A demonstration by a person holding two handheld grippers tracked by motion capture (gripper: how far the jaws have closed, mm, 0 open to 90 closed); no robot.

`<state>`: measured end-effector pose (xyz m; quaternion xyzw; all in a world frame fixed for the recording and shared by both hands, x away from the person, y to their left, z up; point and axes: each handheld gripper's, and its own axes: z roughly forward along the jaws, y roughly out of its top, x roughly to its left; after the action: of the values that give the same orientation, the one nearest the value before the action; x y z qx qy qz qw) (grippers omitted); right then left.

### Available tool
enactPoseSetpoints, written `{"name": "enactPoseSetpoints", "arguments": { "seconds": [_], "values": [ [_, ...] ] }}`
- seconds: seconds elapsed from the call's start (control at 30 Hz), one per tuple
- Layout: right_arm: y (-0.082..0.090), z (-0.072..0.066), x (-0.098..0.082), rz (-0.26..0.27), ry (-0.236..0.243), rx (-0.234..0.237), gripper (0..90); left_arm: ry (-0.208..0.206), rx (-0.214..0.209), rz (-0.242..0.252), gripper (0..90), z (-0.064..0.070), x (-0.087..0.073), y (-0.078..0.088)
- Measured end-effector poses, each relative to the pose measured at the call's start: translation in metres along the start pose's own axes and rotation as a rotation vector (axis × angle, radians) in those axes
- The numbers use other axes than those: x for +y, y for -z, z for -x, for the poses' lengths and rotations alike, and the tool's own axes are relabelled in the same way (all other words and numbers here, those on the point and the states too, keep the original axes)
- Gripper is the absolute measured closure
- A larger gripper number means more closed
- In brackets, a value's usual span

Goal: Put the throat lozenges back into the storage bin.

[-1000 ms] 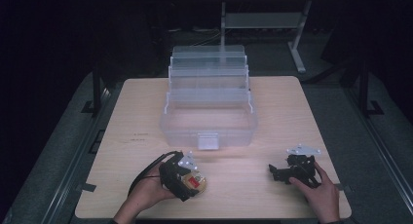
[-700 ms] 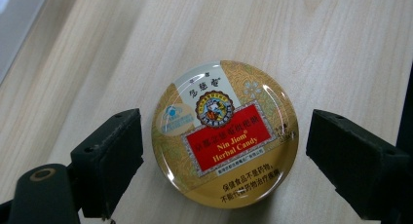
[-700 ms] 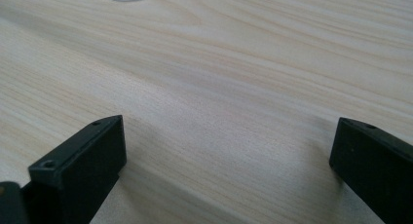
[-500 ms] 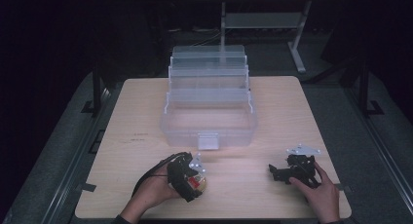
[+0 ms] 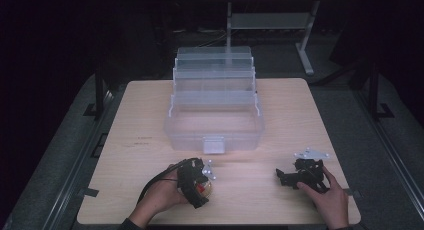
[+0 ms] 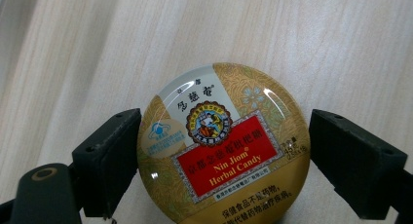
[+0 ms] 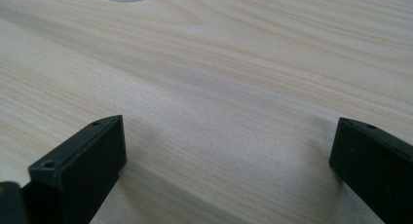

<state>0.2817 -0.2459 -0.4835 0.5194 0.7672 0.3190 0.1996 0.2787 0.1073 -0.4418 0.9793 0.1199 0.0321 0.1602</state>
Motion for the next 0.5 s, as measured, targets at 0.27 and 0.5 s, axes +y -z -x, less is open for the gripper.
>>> {"name": "enactPoseSetpoints", "arguments": {
  "seconds": [0.27, 0.5],
  "values": [
    [0.0000, 0.0000, 0.0000, 0.000, 0.000, 0.000, 0.0, -0.003, 0.004, -0.017, 15.3, -0.0002, 0.0008, -0.0015],
    [0.0000, 0.0000, 0.0000, 0.000, 0.000, 0.000, 0.0, 0.000, 0.002, -0.015, 18.8, -0.0008, 0.0004, -0.0011]
  ]
}}
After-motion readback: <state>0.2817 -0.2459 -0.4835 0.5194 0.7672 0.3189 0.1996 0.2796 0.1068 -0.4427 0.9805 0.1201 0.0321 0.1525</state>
